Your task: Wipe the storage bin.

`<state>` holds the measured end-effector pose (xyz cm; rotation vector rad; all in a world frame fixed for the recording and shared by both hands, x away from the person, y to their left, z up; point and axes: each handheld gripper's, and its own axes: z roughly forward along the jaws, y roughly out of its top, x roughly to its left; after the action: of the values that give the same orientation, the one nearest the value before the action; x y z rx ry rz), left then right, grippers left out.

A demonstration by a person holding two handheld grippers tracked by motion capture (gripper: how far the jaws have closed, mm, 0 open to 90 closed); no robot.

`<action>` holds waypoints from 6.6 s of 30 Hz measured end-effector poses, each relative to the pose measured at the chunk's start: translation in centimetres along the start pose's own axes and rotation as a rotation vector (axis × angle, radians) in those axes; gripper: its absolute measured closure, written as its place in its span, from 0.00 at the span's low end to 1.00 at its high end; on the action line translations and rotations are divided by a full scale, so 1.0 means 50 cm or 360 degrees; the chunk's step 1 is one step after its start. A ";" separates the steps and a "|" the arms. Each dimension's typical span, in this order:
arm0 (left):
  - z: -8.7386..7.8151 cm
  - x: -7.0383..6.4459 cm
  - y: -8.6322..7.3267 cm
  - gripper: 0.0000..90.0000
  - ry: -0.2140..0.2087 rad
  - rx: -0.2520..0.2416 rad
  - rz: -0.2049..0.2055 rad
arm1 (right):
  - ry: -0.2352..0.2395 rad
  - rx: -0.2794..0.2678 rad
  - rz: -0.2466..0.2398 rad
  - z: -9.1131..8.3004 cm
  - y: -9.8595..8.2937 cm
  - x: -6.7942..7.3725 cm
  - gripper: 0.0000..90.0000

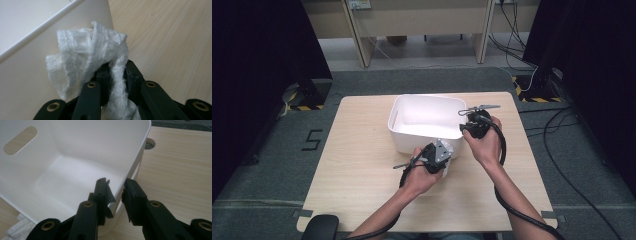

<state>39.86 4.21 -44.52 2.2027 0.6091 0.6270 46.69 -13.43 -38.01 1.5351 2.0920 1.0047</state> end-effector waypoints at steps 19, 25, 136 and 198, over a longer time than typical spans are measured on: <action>0.024 -0.007 -0.022 0.85 -0.0013 0.0054 0.0010 | 0.0002 0.0001 -0.0006 0.000 0.000 0.001 0.81; 0.035 -0.009 -0.034 0.85 -0.0012 0.0084 0.0012 | 0.0003 0.0000 -0.0009 0.000 0.000 0.001 0.81; -0.006 -0.024 0.052 0.85 -0.0051 -0.0037 0.0023 | 0.0006 -0.0004 0.0007 0.005 0.002 0.006 0.79; -0.179 0.351 -0.204 0.85 0.0412 0.0224 -0.0329 | 0.0139 0.0061 0.0109 -0.065 -0.017 -0.042 0.92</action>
<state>45.62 25.54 -42.75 2.1652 1.0287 0.7860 44.74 -16.61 -36.64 1.6190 2.1419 1.0802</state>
